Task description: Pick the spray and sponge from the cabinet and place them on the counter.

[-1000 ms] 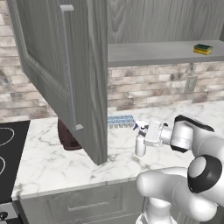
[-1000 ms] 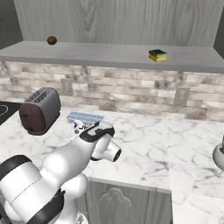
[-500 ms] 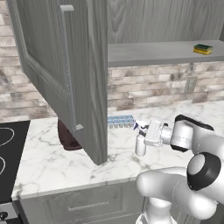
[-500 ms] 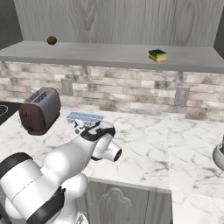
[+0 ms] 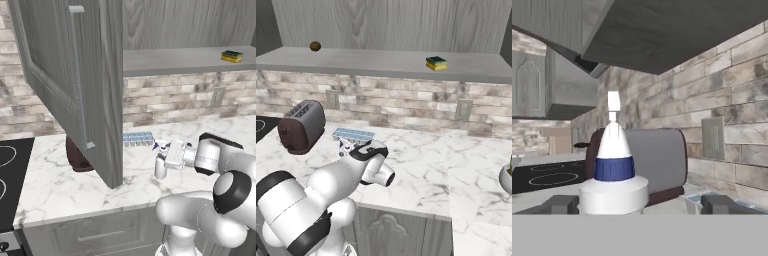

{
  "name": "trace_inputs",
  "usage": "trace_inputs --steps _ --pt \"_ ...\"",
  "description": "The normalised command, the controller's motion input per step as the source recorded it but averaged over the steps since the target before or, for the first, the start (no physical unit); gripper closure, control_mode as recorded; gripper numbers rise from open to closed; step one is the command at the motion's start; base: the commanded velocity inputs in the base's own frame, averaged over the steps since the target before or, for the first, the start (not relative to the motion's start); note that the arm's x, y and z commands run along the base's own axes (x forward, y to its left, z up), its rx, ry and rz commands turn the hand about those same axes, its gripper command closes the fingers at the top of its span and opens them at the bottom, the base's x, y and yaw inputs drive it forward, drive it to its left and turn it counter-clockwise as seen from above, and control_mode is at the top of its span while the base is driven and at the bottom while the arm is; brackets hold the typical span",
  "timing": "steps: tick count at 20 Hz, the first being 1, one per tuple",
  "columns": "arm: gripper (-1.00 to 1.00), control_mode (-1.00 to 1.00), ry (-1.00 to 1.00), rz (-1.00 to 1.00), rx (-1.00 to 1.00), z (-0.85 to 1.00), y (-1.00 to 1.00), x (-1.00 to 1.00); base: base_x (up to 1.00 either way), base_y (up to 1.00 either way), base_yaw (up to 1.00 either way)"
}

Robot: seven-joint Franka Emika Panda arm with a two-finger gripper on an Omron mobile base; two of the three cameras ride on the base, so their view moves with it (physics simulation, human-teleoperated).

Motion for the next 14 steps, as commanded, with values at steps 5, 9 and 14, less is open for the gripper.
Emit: trace_inputs --steps 5,9,14 --pt "-1.0 -1.0 0.0 0.0 0.0 -0.06 -0.1 0.0 0.0 0.0 0.0" --pt "-1.0 -1.0 0.0 0.0 0.0 -0.01 -0.28 -0.02 0.0 0.0 0.0" --pt "-1.0 -1.0 -0.04 0.0 0.0 0.0 -0.29 -0.14 0.0 0.0 0.0"
